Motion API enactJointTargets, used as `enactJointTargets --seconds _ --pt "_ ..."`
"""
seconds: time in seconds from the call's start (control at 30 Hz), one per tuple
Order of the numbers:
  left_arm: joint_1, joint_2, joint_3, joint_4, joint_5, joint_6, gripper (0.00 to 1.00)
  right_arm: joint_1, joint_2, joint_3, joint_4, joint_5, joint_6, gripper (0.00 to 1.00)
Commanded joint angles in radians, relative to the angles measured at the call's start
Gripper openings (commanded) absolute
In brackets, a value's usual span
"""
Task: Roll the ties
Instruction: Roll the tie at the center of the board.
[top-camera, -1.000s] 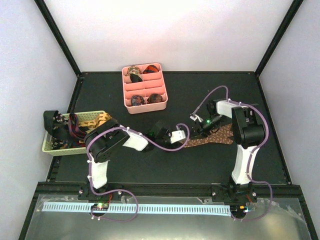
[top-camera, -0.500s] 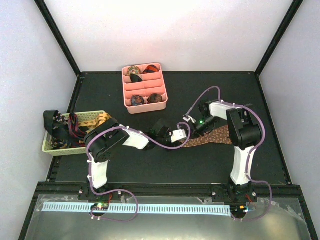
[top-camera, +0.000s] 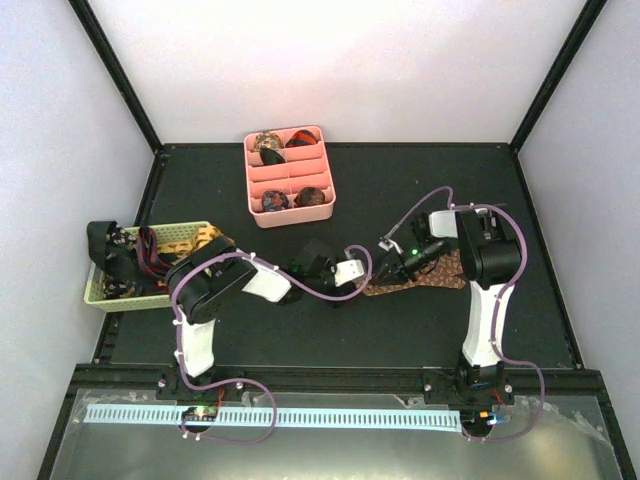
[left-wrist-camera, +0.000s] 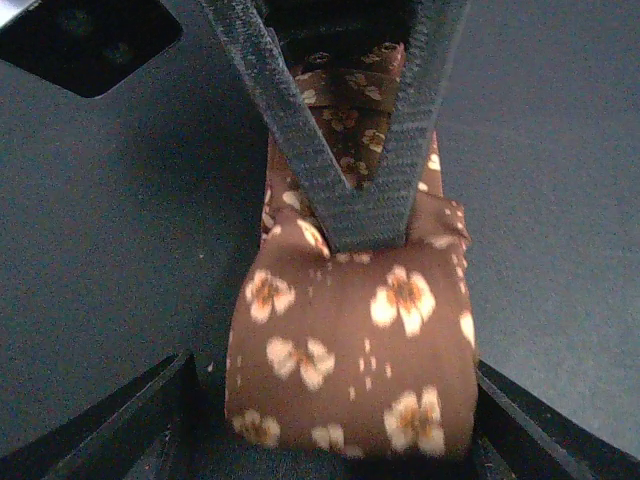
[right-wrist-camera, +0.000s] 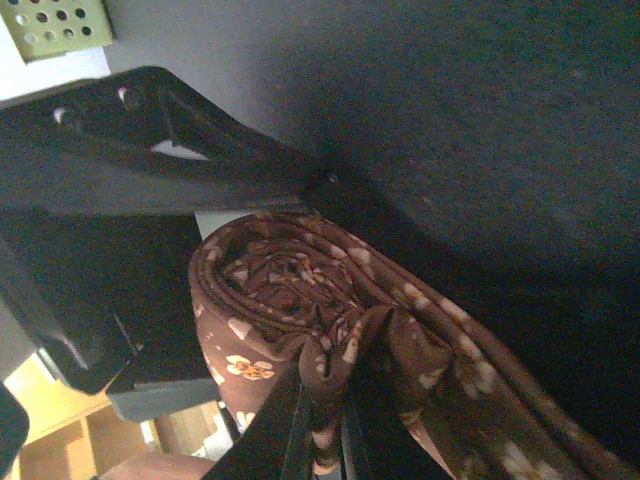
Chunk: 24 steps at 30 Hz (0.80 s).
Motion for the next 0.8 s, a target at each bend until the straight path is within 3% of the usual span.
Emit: enactJointTargets --seconds 0.0,0.13,0.4,0.57,0.67,0.77 --pt "0.018 0.002 -0.069 0.106 0.071 -0.015 0.72 -0.012 0.059 -0.038 0.05 0.161 -0.025 0.02" --pt "0.017 0.04 -0.094 0.31 0.161 -0.032 0.78 -0.017 0.058 -0.033 0.045 0.187 -0.02 0.02" --pt "-0.004 0.196 -0.008 0.445 0.156 -0.107 0.76 -0.016 0.058 -0.024 0.054 0.203 -0.006 0.02" --pt "-0.023 0.212 0.001 0.417 0.131 -0.085 0.52 -0.015 0.049 -0.026 0.061 0.205 -0.004 0.02" --pt "-0.026 0.173 0.011 0.269 0.088 -0.05 0.38 -0.015 0.038 -0.026 0.061 0.2 -0.003 0.03" --pt "-0.026 0.128 0.04 0.011 0.018 0.004 0.29 -0.016 0.004 -0.019 0.05 0.196 -0.014 0.12"
